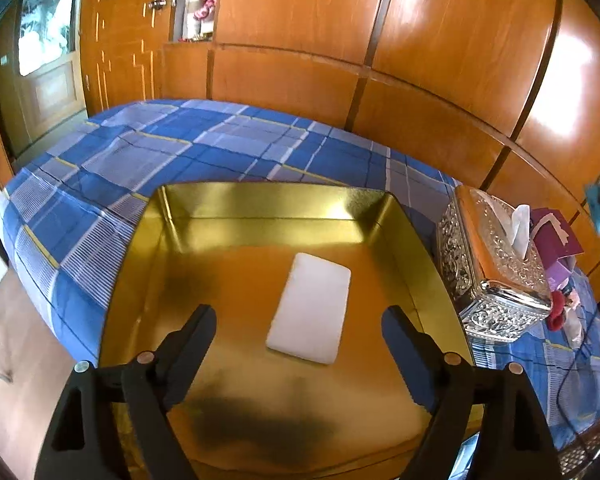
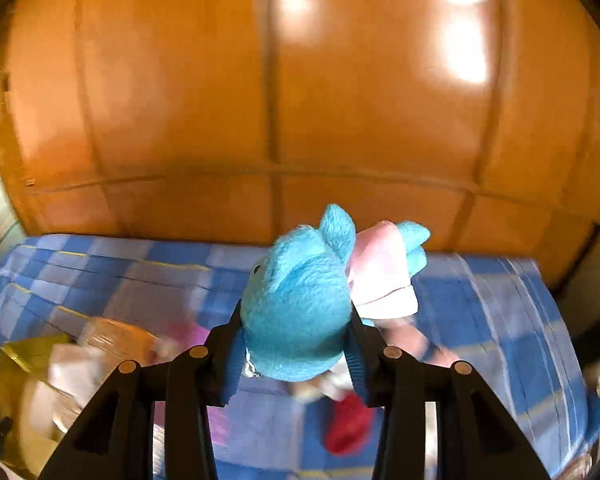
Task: Organize soft objects
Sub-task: 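Carry the teal plush with the right tool and release it in the tray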
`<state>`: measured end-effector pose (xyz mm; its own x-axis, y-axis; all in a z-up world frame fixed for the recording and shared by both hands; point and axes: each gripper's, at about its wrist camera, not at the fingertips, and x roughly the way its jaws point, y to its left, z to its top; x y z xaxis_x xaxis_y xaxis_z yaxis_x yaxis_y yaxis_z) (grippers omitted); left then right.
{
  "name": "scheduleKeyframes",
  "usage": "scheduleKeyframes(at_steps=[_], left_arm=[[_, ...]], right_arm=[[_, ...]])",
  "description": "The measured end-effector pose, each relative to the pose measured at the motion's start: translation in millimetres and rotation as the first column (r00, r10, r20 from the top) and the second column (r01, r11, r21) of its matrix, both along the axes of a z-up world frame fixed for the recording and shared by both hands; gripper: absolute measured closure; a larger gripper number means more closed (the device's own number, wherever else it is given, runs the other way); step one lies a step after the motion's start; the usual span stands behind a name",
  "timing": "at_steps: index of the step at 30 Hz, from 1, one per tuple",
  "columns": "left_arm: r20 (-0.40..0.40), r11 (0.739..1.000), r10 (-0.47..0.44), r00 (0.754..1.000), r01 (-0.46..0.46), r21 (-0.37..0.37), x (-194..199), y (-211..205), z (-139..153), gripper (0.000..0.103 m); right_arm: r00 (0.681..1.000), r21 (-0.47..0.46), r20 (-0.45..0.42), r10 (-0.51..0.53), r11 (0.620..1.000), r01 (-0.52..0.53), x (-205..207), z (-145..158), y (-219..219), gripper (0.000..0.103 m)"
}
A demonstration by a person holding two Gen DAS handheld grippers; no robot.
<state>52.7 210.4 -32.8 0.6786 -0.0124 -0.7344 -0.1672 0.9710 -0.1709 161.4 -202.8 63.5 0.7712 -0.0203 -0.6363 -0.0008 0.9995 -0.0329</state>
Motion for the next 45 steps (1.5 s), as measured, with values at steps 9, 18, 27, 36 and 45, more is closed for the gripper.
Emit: scheduleKeyframes(at_steps=[9, 18, 27, 36, 45], left_arm=[[0.002, 0.999, 0.051, 0.999, -0.051, 0.003, -10, 16, 2, 0.015], [0.02, 0.993, 0.118, 0.993, -0.119, 0.018, -15, 34, 5, 0.011], [0.008, 0.988, 0.153, 0.988, -0.153, 0.011, -16, 45, 2, 0.011], [0.027, 0.983, 0.182, 0.983, -0.182, 0.007, -19, 48, 4, 0.005], [0.062, 0.989, 0.135, 0.989, -0.138, 0.049, -23, 26, 13, 0.003]], right_arm=[[0.861, 0.063, 0.026, 0.508, 0.859, -0.509, -17, -1, 152, 0.06], [0.74, 0.053, -0.145, 0.657, 0.752, -0.657, -45, -71, 242, 0.058], [0.676, -0.021, -0.256, 0.691, 0.696, -0.718, -43, -123, 311, 0.045], [0.716, -0.051, -0.179, 0.675, 0.72, -0.692, -70, -104, 287, 0.018], [0.876, -0.336, 0.158, 0.457, 0.858, -0.387, -141, -70, 232, 0.018]])
